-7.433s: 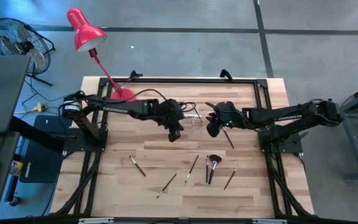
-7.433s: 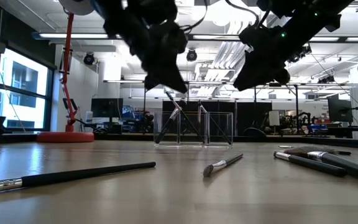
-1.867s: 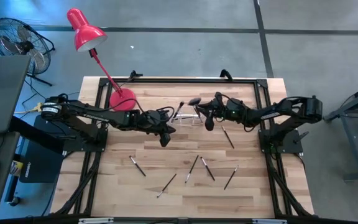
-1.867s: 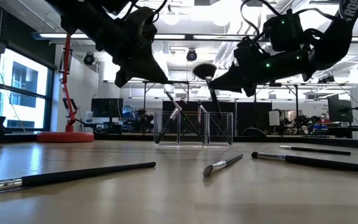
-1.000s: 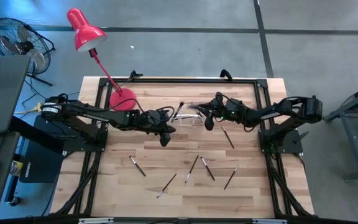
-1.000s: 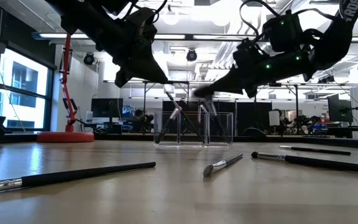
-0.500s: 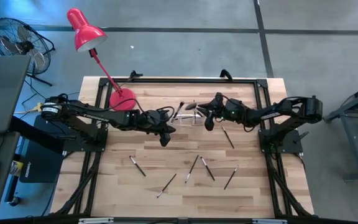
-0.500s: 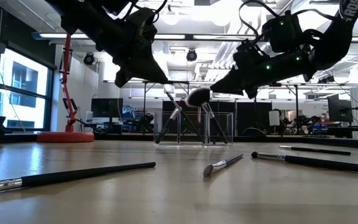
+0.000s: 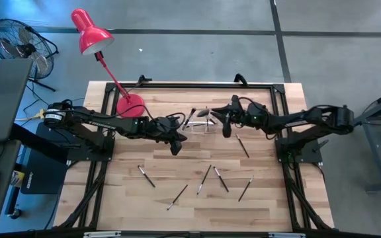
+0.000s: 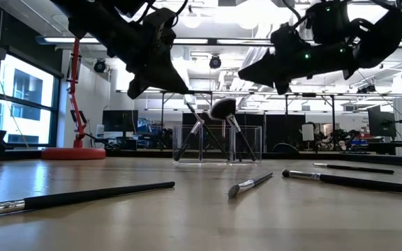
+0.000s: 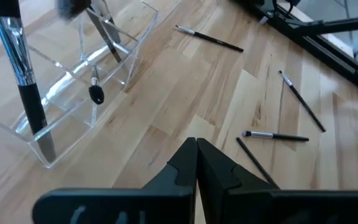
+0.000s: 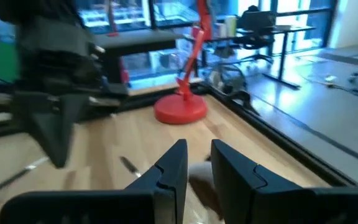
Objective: Pick & Place Makeup Supplies
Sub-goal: Put the makeup brush into the transparent organizer
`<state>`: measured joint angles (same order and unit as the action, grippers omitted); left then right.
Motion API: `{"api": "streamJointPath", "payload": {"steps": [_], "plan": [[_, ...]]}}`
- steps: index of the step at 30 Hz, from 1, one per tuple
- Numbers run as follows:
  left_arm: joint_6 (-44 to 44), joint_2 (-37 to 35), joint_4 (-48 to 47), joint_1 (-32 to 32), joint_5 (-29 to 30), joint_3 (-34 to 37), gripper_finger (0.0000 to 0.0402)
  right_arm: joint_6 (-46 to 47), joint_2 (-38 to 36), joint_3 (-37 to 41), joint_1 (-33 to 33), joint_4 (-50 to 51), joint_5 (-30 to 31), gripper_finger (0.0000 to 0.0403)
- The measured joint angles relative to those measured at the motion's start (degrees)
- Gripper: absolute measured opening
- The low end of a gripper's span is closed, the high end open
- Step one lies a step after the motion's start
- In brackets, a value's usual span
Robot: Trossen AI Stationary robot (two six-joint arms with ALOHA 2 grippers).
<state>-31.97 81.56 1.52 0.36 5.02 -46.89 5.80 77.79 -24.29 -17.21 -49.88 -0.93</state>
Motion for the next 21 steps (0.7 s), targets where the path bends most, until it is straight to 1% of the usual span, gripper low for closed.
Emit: {"api": "streamJointPath", "payload": {"steps": [7,13,16,21], "plan": [[-2.9,0.0,-0.4,0.0,-3.0,0.0,0.0,6.0,-0.7,0.0,0.0,3.8,-3.9,0.0067],[-8.0,0.0,-0.5,-1.1,-3.2,0.0,0.0,8.3,-0.7,0.0,2.4,6.3,-4.0,0.0065],[-9.7,0.0,-2.3,-3.7,-1.2,0.0,0.0,8.3,-0.7,0.0,4.6,7.2,-3.0,0.0051],[-14.7,0.0,-7.4,-9.1,4.6,0.0,0.0,9.1,-0.7,0.0,8.6,8.1,-2.1,0.0008]]}}
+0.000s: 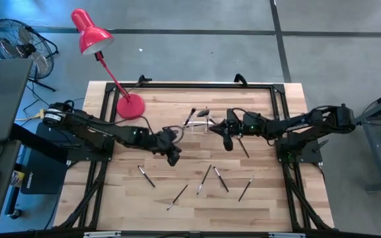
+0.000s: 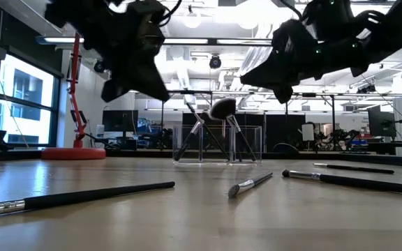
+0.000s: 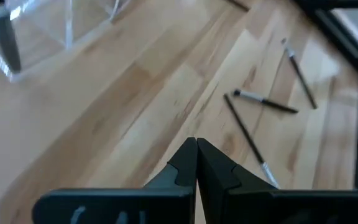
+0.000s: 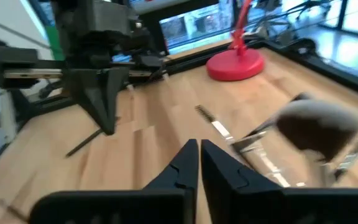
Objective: Pick & Place Makeup Supplies
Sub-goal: Put the makeup brush into the transparent organizer
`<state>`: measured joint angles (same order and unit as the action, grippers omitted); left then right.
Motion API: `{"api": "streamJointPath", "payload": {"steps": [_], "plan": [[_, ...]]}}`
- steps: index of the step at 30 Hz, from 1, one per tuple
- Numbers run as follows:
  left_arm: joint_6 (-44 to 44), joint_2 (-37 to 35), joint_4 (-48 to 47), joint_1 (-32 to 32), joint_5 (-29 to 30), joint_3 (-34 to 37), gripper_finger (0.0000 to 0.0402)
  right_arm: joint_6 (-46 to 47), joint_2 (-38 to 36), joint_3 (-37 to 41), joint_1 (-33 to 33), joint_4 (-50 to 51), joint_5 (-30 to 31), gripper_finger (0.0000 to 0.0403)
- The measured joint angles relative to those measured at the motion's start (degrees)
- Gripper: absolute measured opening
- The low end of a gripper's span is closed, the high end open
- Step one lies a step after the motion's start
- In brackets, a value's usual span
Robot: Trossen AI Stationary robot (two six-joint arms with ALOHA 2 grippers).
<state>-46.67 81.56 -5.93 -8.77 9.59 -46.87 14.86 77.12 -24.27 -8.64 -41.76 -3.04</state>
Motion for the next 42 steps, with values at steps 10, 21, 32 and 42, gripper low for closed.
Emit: {"api": "streamJointPath", "payload": {"steps": [10,21,32,42], "plan": [[-7.6,0.0,-4.5,-11.3,4.9,0.0,0.0,4.1,0.0,-8.3,11.2,19.3,9.5,0.0001],[-23.0,0.0,-3.8,-26.4,16.5,0.0,0.0,-3.1,9.5,-35.9,23.1,61.0,16.1,0.0001],[-28.7,0.0,-2.8,-32.3,22.4,0.0,0.0,-22.0,29.5,-56.1,30.2,81.7,11.7,0.0002],[-28.2,0.1,-3.0,-32.2,21.6,0.0,0.0,-32.1,35.5,-59.3,31.1,84.2,10.9,0.0053]]}}
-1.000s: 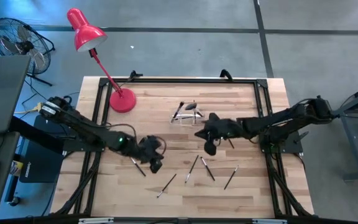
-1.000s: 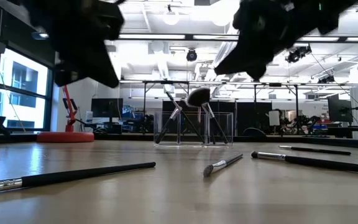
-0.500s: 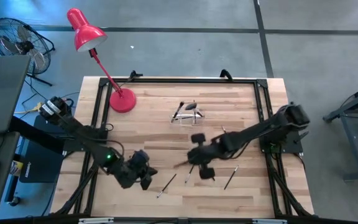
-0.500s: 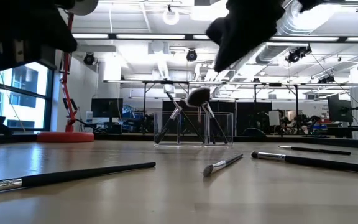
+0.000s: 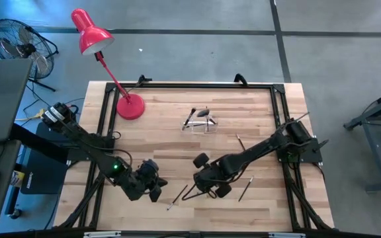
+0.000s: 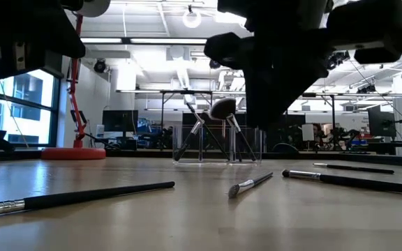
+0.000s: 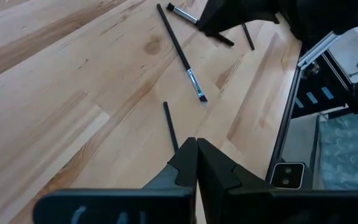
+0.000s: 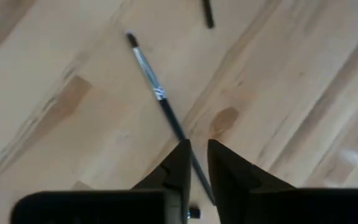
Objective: Pick & Place Makeup Supplies
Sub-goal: Put the makeup brush into the transparent organizer
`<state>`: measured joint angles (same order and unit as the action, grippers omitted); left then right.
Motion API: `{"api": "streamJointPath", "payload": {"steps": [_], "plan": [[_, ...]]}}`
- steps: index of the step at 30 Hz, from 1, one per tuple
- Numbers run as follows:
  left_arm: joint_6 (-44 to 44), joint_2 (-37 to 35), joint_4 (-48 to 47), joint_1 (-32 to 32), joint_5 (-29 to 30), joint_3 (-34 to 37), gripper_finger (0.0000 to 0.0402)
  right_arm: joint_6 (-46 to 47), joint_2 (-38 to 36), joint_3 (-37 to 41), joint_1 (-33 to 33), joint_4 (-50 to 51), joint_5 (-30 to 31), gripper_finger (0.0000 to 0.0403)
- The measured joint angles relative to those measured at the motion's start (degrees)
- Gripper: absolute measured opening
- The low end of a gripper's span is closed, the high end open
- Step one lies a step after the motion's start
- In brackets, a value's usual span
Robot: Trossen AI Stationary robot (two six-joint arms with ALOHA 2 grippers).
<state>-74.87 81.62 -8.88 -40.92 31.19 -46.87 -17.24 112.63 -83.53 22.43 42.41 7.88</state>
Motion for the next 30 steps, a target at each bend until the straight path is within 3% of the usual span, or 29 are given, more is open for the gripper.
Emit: {"api": "streamJointPath", "payload": {"steps": [11,16,30], "plan": [[0.9,0.0,-0.3,0.0,-0.2,0.0,0.0,-7.8,2.0,0.0,-0.3,-5.2,-2.5,0.0129],[1.1,0.0,-0.2,0.0,-0.2,0.0,0.0,-9.0,3.4,0.0,-0.3,-6.4,-5.8,0.0125],[1.1,0.0,-0.3,0.0,-0.8,0.0,0.0,-12.0,6.7,0.0,-2.0,-5.4,-7.0,0.0086]]}}
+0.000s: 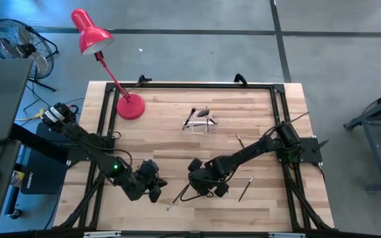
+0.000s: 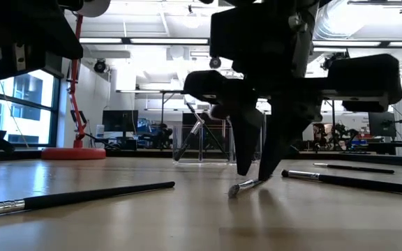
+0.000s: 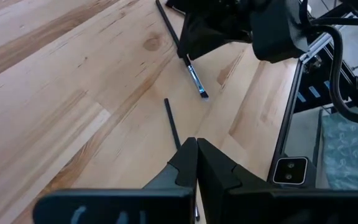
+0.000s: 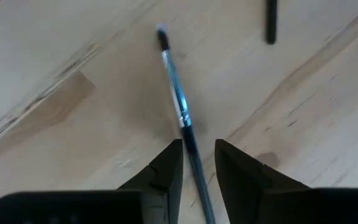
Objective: Pick & Place Makeup Supplies
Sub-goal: Put the makeup brush into the transparent organizer
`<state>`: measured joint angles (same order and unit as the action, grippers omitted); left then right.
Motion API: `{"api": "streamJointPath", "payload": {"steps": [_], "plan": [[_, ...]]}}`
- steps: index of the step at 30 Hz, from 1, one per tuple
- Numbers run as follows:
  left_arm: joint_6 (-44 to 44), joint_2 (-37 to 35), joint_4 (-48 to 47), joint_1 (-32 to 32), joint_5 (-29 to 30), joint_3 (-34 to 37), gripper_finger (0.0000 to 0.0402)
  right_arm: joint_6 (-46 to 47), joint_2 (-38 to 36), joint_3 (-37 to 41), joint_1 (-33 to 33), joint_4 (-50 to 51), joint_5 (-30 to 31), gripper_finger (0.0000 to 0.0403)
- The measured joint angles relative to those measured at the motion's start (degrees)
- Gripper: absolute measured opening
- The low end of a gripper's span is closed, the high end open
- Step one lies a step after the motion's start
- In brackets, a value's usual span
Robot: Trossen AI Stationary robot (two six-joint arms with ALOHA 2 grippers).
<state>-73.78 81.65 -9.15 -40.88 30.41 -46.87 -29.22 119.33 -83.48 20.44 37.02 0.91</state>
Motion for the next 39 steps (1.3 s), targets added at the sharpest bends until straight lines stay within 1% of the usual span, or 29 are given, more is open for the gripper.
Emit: {"api": "streamJointPath", "payload": {"steps": [6,13,15,20,24,29,33,39], "plan": [[0.1,0.0,0.0,0.0,0.0,0.0,0.0,-0.8,0.0,0.3,-0.6,0.8,0.5,0.0074],[0.2,0.0,-0.3,0.0,0.0,0.0,0.0,-0.3,-0.5,6.0,-0.7,-2.9,2.5,0.0058],[0.2,0.0,-0.5,0.0,0.0,0.0,0.0,2.8,-0.5,7.0,-0.7,-3.7,2.3,0.0048],[0.2,0.0,-0.5,0.0,0.0,0.0,0.0,14.8,-0.6,8.0,-0.9,-6.7,0.7,0.0009],[0.2,0.0,-1.0,0.0,0.0,0.0,0.0,23.7,-0.4,8.1,-1.1,-10.1,0.7,0.0013],[0.2,0.0,-1.0,0.0,0.0,0.0,0.0,32.9,-1.5,8.2,-1.4,-12.7,1.4,0.0005],[0.2,0.0,-1.0,0.0,0.0,0.0,0.0,37.1,-2.4,8.3,-1.4,-13.5,3.2,0.0001],[0.2,0.0,-1.0,0.0,0.0,0.0,0.0,41.6,-2.9,8.4,-1.4,-13.5,3.7,0.0001]]}}
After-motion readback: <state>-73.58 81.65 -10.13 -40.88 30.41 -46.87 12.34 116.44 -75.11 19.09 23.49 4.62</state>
